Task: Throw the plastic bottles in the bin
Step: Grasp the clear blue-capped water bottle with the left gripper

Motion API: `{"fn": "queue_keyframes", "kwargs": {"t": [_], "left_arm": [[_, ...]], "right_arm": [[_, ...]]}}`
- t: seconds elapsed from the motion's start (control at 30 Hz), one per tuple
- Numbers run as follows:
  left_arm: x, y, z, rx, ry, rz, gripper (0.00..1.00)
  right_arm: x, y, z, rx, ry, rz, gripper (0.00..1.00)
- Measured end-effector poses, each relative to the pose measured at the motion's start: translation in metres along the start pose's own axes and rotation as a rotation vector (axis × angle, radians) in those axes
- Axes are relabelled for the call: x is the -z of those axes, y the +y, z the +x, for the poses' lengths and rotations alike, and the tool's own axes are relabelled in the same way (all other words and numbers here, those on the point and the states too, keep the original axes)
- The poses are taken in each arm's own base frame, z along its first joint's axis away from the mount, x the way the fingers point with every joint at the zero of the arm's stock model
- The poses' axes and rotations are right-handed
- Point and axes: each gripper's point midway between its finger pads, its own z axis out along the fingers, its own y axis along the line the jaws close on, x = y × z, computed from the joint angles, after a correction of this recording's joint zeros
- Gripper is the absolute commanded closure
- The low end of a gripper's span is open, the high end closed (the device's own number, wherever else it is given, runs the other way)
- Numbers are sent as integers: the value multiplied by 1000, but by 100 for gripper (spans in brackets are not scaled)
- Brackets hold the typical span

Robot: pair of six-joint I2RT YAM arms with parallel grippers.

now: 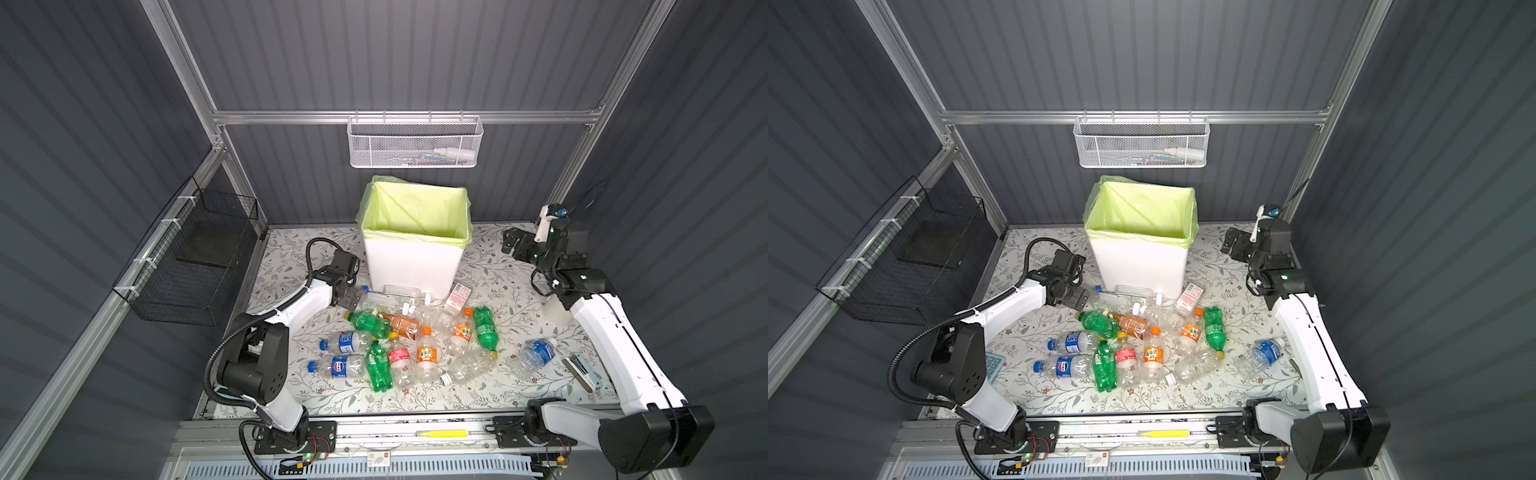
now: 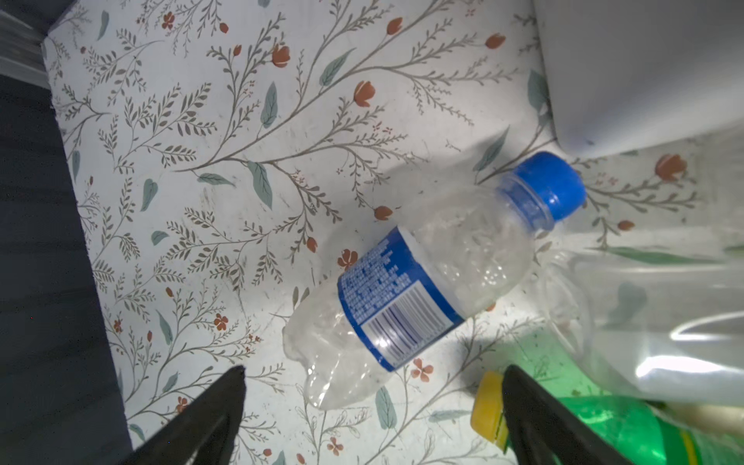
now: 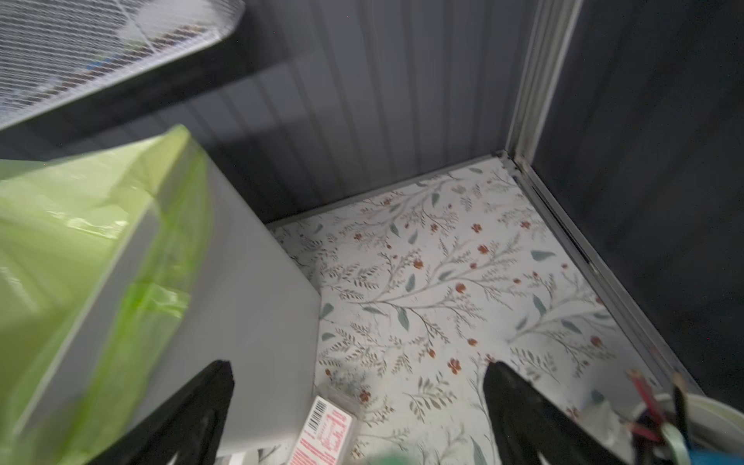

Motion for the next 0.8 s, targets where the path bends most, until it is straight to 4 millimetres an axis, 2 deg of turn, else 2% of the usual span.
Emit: {"fn": "queue_keyframes", "kwargs": {"t": [0.07, 0.23, 0.43, 0.57, 0.8], "left_arm": [[0, 0, -3, -47, -11, 5, 0], [-9, -4, -4, -134, -11, 28, 1], [-30, -15, 5, -198, 27, 105, 2], [-36, -13, 5, -206, 30, 127, 5], [-49, -4, 4, -188, 32, 145, 16]], "right_arm": [[9, -10, 3, -24, -10, 15, 1], [23, -19, -3, -59, -47, 22, 1], [14, -24, 14, -73, -2, 27, 1], [9, -24, 19, -77, 19, 21, 1], [5, -26, 26, -79, 39, 23, 1]]}}
